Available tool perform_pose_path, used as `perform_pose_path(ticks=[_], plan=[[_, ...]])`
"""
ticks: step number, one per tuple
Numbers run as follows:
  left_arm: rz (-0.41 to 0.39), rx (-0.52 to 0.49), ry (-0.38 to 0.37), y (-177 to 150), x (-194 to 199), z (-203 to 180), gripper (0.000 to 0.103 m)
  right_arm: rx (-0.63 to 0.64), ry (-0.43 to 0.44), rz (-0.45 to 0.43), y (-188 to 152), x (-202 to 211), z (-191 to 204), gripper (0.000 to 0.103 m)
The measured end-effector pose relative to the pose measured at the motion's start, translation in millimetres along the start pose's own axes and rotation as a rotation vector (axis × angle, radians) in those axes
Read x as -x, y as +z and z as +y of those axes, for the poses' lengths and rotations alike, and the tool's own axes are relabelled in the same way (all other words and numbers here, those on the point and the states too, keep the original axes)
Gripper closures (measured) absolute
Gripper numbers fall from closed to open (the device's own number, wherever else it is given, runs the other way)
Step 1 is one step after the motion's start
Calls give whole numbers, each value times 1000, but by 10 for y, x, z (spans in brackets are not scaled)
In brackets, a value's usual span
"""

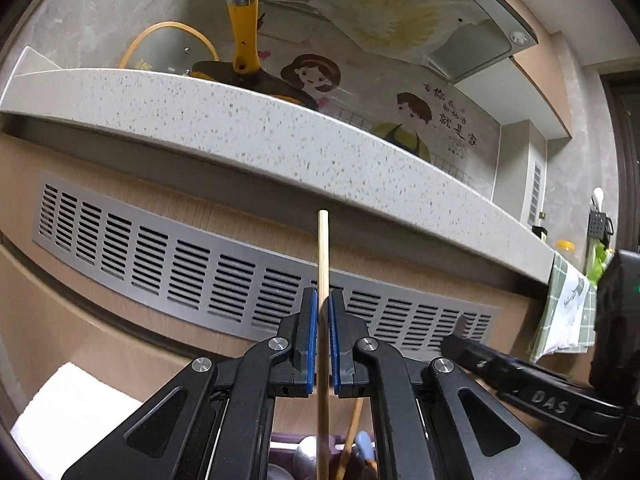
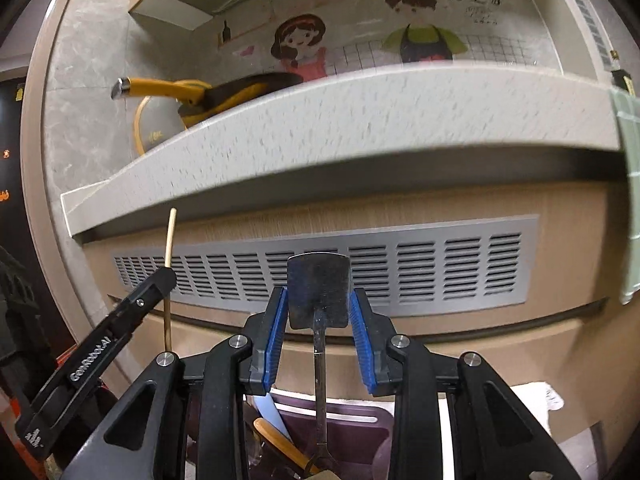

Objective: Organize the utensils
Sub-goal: 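Lift the chopstick and shovel up over the purple caddy, then lower chopstick and shovel into the caddy and open both tools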

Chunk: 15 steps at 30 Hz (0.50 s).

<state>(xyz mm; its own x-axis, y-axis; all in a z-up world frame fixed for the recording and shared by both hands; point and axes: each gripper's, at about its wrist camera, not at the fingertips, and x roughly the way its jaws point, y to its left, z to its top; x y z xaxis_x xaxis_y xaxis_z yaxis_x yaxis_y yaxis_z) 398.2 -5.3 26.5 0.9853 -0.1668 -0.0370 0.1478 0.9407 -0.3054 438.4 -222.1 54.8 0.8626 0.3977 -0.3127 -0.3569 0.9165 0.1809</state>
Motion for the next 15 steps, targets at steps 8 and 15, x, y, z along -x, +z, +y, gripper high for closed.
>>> perform_pose_path(ticks=[8,15], plan=[[60,27,2,-183,53,130,97,-21,-10,105,-258,-63,-38,74],[129,15,6,-279,213,100,97,2,-33,150,-459,119,-20,74]])
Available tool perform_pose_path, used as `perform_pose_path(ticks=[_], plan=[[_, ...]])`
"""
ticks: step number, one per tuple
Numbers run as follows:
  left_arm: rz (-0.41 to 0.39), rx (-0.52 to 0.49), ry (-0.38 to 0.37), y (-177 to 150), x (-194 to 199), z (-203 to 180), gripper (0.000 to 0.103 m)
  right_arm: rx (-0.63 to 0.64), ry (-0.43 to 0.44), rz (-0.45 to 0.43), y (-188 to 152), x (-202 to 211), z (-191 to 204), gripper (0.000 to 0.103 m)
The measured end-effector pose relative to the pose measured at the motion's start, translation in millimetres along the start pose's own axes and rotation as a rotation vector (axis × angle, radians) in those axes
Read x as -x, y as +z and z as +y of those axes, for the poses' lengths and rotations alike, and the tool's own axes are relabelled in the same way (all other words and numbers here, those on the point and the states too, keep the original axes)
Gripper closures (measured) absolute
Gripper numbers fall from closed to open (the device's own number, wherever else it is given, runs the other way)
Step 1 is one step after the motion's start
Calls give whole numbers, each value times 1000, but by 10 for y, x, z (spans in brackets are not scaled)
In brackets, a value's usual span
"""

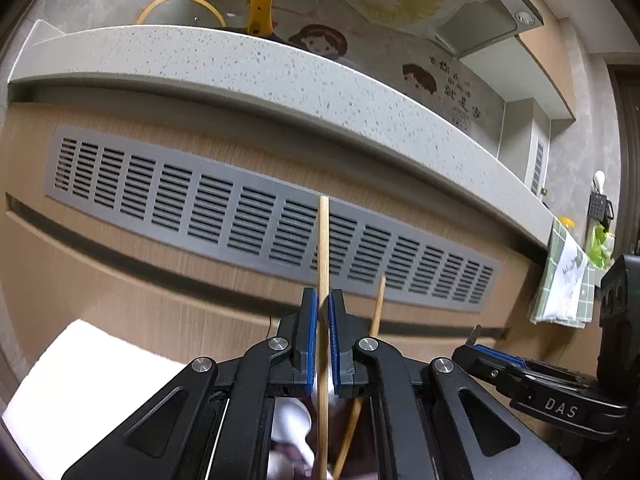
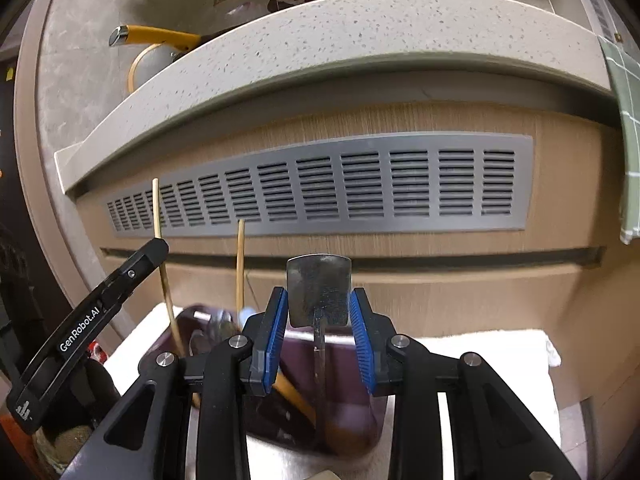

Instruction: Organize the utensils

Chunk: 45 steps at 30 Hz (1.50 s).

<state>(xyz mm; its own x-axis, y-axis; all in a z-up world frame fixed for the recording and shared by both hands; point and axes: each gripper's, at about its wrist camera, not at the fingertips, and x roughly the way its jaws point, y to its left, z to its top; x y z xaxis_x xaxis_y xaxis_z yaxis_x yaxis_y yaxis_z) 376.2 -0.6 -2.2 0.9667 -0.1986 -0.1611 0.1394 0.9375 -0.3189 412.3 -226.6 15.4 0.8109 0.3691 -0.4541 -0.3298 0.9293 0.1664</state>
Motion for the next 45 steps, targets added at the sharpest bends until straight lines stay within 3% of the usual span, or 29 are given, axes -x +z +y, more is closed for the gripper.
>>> perform_pose_path(ticks=[7,9,12,15,19,22,28,32,36,45], plan=[[171,-28,-15,-144,81,-68,93,-12,-29,113,-182,-13,63,74],[228,-25,-23,-163,111,-62,74,-24,-7,172,-224,-14,72,74],[267,-6,-23,-151,279,-39,66,-14,-21,186,-275,113,137,73],[287,-51,8,-139,600,-103,66,6,-42,146,-326,406,249,73],[271,-137,54,-193,1201,-261,65,7,-5,96,-472,904,445,73],[268,-199,127,-317,1714,-363,65,51,28,36,-753,1386,669,73],[294,-241,210,-616,2572,-464,65,87,35,48,-1285,2046,975,73],[330,-238,249,-751,2845,-485,65,100,-23,33,-1515,2307,1101,73],[342,-233,259,-834,3017,-508,65,58,-11,17,-1595,2471,1111,73],[326,-212,254,-762,3084,-501,65,93,-19,48,-1730,2487,1201,73]])
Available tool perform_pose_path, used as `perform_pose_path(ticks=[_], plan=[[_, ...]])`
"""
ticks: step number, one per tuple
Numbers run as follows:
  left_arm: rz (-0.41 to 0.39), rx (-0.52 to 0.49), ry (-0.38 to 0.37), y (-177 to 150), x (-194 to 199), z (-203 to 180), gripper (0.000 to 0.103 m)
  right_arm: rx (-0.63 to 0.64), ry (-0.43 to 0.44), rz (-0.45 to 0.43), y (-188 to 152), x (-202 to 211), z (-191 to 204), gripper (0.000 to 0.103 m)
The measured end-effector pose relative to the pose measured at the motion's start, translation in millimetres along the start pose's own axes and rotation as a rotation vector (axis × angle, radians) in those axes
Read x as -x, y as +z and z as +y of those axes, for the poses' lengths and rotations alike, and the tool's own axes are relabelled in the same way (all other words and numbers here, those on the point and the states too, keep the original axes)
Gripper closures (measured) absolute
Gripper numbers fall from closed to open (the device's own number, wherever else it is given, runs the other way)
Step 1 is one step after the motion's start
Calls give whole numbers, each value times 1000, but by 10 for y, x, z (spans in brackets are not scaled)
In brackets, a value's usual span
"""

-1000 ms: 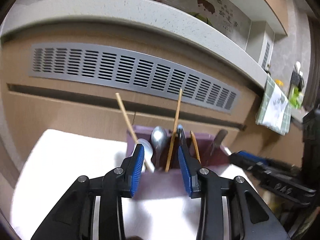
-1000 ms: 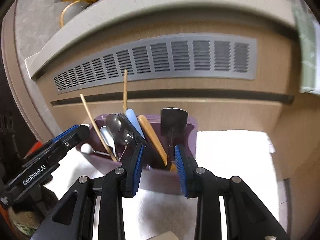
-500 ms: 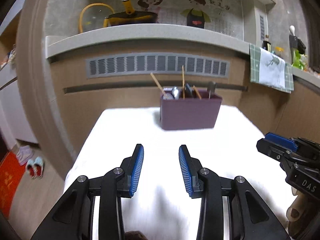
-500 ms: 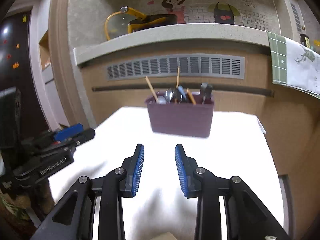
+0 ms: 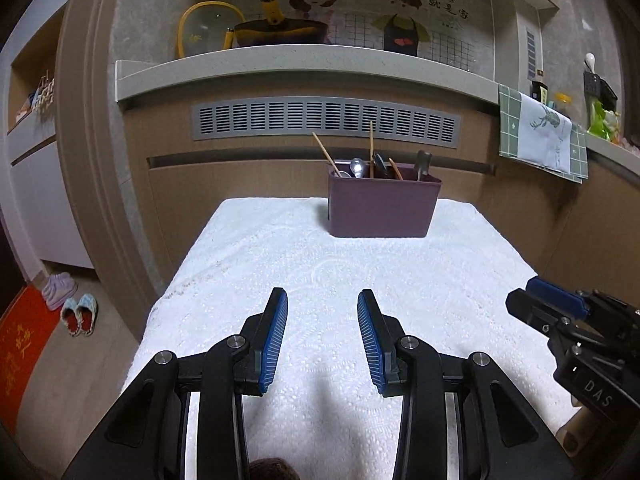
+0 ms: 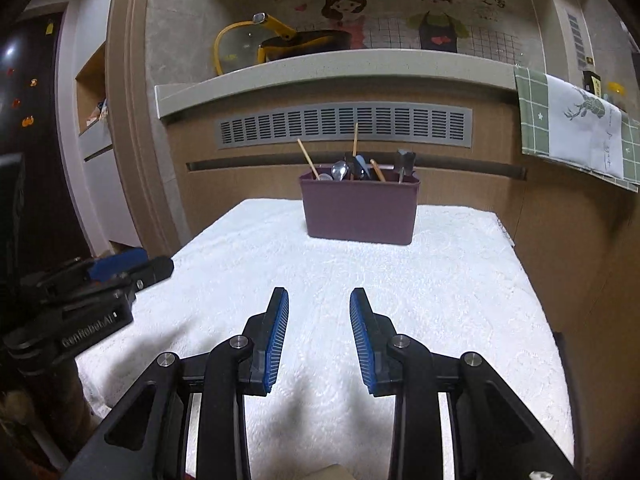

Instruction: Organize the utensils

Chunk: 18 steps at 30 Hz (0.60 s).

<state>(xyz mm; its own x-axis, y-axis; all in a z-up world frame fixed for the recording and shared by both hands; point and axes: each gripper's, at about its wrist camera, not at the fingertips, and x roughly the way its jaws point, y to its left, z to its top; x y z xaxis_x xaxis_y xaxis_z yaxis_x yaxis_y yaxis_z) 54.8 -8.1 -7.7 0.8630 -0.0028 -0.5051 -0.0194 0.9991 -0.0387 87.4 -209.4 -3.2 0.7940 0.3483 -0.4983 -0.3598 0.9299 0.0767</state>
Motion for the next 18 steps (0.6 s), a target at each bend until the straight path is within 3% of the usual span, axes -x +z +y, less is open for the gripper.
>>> perform_pose_path(ticks=[18], plan=[[18,0,-7,-2,11,-39,65,1,-7,-9,-5,48,-10,73]])
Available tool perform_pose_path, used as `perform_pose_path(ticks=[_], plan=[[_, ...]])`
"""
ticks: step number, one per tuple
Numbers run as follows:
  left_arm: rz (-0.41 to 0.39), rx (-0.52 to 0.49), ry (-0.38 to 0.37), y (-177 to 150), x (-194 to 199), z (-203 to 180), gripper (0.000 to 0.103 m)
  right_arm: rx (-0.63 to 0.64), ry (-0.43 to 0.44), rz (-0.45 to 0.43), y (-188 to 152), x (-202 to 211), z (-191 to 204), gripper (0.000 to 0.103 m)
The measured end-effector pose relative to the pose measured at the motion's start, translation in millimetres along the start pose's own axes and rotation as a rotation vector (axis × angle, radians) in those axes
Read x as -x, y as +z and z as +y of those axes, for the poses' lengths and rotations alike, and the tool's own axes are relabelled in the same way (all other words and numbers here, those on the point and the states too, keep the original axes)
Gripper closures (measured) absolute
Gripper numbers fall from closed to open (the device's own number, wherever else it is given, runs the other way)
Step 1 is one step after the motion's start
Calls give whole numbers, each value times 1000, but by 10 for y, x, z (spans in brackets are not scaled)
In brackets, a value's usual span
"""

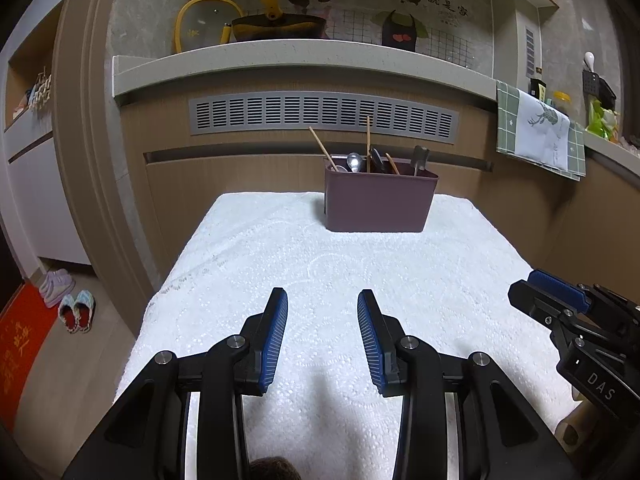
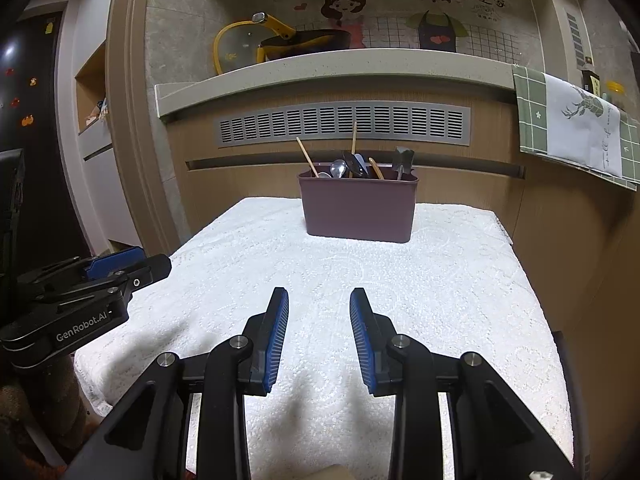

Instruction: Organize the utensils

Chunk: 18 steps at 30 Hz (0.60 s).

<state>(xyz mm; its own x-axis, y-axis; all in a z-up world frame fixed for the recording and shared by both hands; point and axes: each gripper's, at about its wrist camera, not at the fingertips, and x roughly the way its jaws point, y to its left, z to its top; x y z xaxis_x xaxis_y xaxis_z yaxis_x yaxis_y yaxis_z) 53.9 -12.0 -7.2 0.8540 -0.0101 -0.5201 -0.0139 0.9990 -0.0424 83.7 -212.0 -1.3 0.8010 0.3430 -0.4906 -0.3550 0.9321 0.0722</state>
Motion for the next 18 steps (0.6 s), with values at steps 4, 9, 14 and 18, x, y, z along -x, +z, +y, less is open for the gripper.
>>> perform_pose_path(ticks=[4,9,14,18], plan=[[1,-2,-3,-3,0,-14,65,-3,1,2,-1,-5,-15,73],[2,-2,-5,0,-9,-12,65,-8,1,3,4,-9,-30,73],[3,-4,-10,-5,-11,-8,65,-10,-2,1,6,-11,-43,73],[6,-5,-11,-6,-18,-7,65,-9,-1,0,4,-11,-51,73]])
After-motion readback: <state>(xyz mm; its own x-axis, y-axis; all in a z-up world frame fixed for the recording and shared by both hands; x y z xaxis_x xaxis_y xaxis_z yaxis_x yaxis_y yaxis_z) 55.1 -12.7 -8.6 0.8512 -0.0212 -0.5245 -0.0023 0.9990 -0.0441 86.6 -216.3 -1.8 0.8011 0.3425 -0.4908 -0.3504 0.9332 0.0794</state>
